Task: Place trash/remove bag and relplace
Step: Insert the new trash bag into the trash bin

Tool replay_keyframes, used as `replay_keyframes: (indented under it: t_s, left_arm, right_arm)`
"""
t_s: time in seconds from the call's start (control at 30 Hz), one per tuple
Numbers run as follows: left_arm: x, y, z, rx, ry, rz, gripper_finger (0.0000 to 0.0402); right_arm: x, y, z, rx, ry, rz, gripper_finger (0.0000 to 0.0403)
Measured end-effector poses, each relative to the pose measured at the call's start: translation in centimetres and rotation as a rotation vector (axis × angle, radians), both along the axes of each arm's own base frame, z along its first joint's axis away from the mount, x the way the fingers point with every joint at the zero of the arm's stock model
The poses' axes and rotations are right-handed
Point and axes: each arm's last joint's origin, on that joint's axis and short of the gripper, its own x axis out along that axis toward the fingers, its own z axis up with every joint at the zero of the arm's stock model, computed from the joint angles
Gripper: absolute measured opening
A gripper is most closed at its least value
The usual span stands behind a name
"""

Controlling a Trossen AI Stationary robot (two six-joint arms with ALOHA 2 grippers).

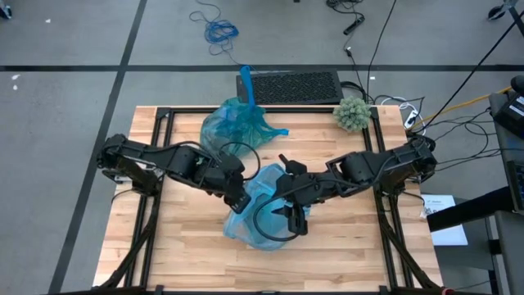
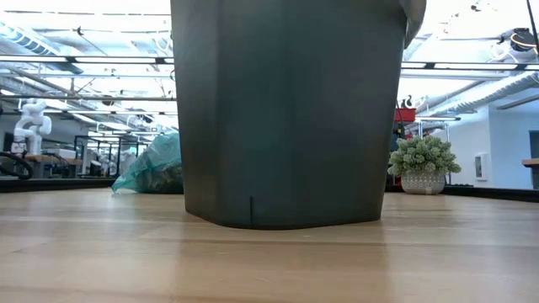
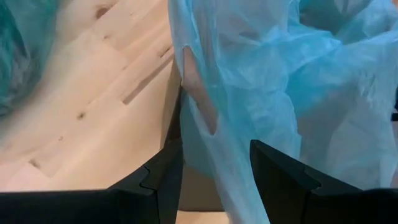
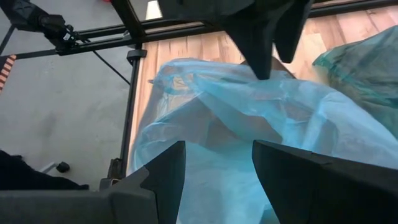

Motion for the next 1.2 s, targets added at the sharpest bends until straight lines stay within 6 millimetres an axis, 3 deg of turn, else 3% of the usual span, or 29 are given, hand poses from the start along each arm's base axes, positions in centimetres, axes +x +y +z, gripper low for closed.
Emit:
replay_keyframes:
  t_s: [0.3, 0.57, 1.2]
  left_arm:
    - [1.0, 0.0, -1.2, 0.052, 0.052, -0.057, 0.0155]
    - [0.0, 0.5, -1.0, 0.089, 0.102, -0.033, 0.0011]
    - [-1.7, 0.7, -0.7, 0.100, 0.166, 0.061, 0.0001]
  right_arm:
    - [0.0, -0.2, 0.0, -0.006, 0.003, -0.001, 0.0180]
    - [-0.1, -0.3, -0.2, -0.017, 0.031, 0.001, 0.0180]
    - [-0.2, -1.9, -0.8, -0.056, 0.109, -0.034, 0.0180]
